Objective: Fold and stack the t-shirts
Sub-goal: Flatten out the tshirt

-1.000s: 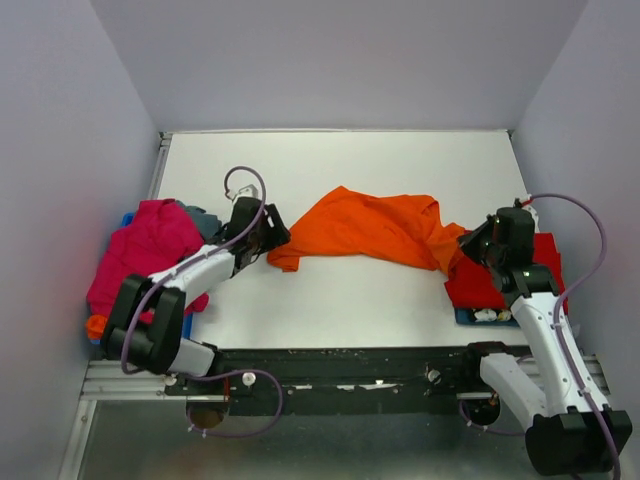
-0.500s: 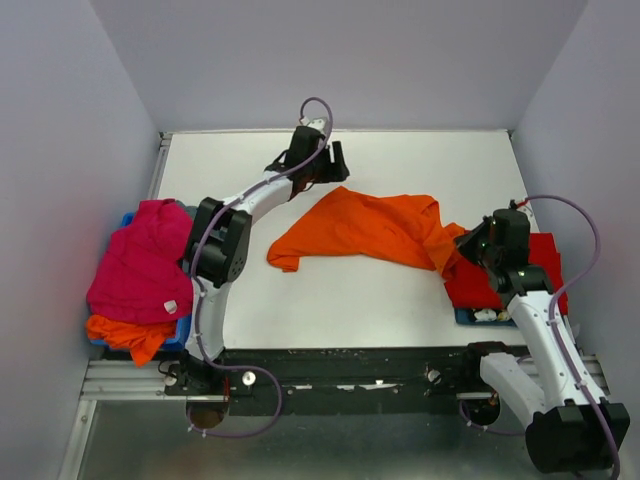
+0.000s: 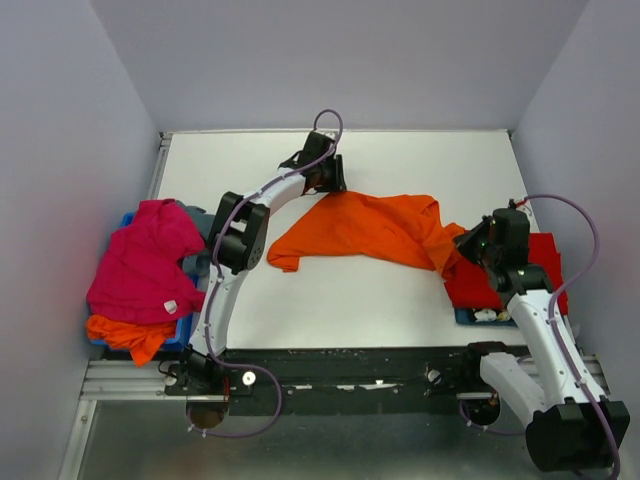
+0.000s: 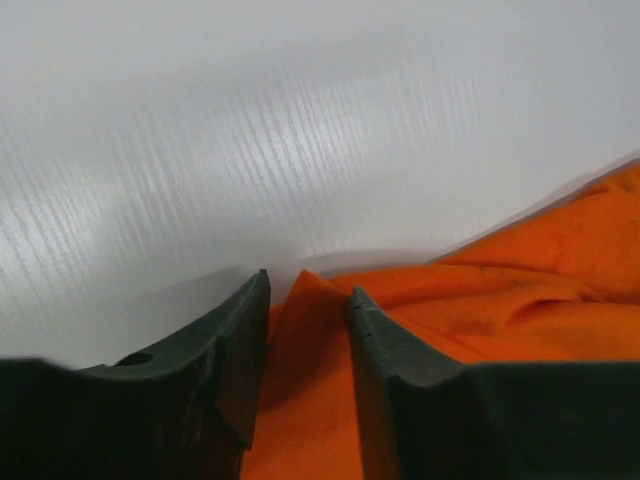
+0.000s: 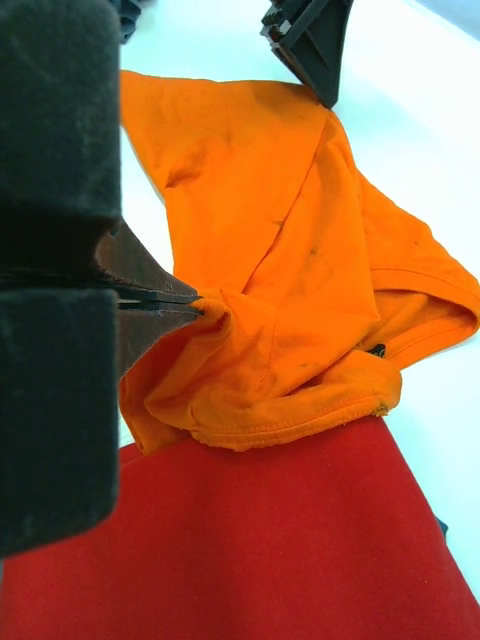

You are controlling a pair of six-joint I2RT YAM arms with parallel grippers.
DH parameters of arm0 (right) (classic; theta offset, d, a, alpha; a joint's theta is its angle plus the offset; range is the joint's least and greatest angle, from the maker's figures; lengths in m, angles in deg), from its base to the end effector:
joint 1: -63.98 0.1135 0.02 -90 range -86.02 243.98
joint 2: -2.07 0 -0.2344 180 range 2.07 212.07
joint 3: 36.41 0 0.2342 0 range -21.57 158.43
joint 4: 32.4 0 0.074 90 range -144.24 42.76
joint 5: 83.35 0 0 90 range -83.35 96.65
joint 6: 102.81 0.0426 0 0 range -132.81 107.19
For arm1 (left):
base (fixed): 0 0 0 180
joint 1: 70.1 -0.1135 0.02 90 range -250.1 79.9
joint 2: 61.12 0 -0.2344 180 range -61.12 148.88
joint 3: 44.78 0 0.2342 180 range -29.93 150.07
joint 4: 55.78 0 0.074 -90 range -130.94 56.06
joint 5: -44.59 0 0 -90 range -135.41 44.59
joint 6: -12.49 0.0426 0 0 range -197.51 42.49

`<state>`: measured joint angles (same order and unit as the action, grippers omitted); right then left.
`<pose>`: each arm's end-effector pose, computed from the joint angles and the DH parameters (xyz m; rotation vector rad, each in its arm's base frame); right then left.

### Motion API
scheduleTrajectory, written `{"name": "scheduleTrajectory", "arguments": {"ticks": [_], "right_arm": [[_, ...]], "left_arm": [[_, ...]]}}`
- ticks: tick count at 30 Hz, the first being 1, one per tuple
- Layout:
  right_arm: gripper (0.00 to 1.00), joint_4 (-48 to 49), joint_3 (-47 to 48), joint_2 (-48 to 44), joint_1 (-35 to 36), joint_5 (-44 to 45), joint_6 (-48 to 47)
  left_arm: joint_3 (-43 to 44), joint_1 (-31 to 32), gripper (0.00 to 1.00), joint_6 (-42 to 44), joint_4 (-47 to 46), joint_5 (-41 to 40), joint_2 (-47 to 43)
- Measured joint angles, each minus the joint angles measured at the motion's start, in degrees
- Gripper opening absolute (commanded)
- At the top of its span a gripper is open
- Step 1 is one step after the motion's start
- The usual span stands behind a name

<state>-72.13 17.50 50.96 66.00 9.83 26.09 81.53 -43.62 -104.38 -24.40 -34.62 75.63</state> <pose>0.1949 0.0045 0.2442 0.7250 2.0734 0.3450 0.4506 -0.2334 0.1544 0.0925 2.3838 -0.6795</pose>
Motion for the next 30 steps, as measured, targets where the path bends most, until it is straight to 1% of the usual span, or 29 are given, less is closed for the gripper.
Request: {"name": "scheduleTrajectory", "arguments": {"ticks": [1, 2, 4, 6, 7, 9, 13, 14, 17, 19, 21, 26, 30], "right_arm": [[0.01, 0.00, 0.00, 0.09, 0.00, -0.02, 0.00], [0.01, 0.00, 0.00, 0.22, 0.00, -0.07, 0.00], [0.01, 0.00, 0.00, 0.39, 0.00, -0.09, 0.00], [0.01, 0.04, 0.00, 0.61, 0.00, -0.09, 0.00], [0.01, 0.04, 0.00, 0.72, 0.00, -0.09, -0.02], [0.01, 0.07, 0.00, 1.01, 0.00, -0.07, -0.07], [0.01, 0.24, 0.00, 1.75, 0.00, -0.04, -0.42], [0.01, 0.35, 0.02, 1.99, 0.00, -0.04, -0.46], [0.01, 0.37, 0.59, 3.61, 0.00, -0.07, -0.59], [0.01, 0.35, 1.42, 4.72, 0.00, -0.09, -0.59], [0.01, 0.39, 2.16, 5.44, 0.00, -0.11, -0.59], [0.01, 0.39, 2.80, 5.60, 0.00, -0.13, -0.61], [0.01, 0.39, 2.95, 6.27, 0.00, -0.15, -0.87]], "left_arm": [[-0.07, 0.00, 0.19, 0.04, 0.00, 0.09, 0.00], [-0.31, 0.00, 0.13, -0.35, -0.15, 0.66, 0.00], [-1.05, 0.00, 0.10, -0.33, -0.66, 1.36, -0.04], [-3.76, 0.00, 0.03, -0.55, -2.54, 1.95, -0.81], [-6.34, 0.00, 0.02, -0.72, -3.98, 1.99, -1.90], [-10.08, 0.00, 0.00, -0.74, -5.81, 2.05, -4.02], [-18.64, 0.00, 0.00, -0.35, -9.49, 1.88, -11.50], [-20.85, 0.00, 0.03, -0.33, -10.47, 1.84, -13.66], [-28.35, 0.00, 0.06, -0.11, -15.41, 1.44, -20.90], [-33.31, 0.00, 0.00, 0.13, -18.43, 0.90, -25.88], [-36.65, 0.00, 0.00, 0.46, -21.09, 0.74, -29.51], [-40.81, 0.00, 0.00, 0.52, -25.46, 1.44, -31.89], [-46.88, 0.00, 0.00, 0.26, -27.19, 1.53, -34.40]]}}
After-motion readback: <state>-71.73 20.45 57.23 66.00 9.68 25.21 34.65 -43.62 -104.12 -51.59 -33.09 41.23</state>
